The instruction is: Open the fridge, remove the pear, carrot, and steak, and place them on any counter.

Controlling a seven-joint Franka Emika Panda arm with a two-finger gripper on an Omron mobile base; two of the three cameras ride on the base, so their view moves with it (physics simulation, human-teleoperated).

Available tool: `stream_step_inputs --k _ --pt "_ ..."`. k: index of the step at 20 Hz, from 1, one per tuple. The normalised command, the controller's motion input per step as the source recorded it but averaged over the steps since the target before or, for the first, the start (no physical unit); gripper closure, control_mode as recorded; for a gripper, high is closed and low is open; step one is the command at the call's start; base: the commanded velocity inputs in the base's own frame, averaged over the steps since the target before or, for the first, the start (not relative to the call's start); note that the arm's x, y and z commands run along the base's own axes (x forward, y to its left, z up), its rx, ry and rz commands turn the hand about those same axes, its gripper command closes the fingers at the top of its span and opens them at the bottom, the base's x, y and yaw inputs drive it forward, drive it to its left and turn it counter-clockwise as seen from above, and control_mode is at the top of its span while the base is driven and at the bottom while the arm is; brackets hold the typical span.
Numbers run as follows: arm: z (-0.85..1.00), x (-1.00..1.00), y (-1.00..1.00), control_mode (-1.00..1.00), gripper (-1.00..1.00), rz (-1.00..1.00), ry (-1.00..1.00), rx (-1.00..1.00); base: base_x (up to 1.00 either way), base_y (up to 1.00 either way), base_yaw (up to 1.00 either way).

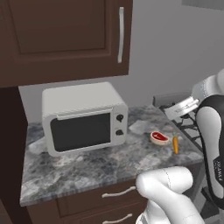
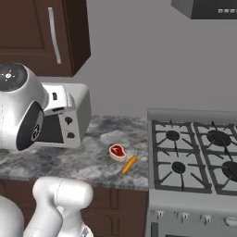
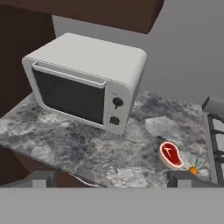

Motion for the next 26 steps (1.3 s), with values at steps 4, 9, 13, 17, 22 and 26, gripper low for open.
stream_step_inputs --k 4,9,13,17,22,26 --pt "0.0 0.0 0.0 1.0 -1.0 0.0 0.0 0.0 -1.0 0.1 0.0" --pt "0.0 0.0 0.0 1.0 -1.0 0.0 0.0 0.0 -1.0 0.12 0.0" --pt "0.0 0.0 0.0 1.0 -1.0 0.0 0.0 0.0 -1.0 0.24 0.0" --pt "0.0 0.0 0.0 1.0 -1.0 0.0 0.0 0.0 -0.63 0.62 0.0" --pt "0.0 0.0 0.0 1.0 -1.0 0.0 0.0 0.0 -0.43 0.76 0.01" --pt "0.0 0.0 0.0 1.0 -1.0 0.0 0.0 0.0 -0.64 0.88 0.0"
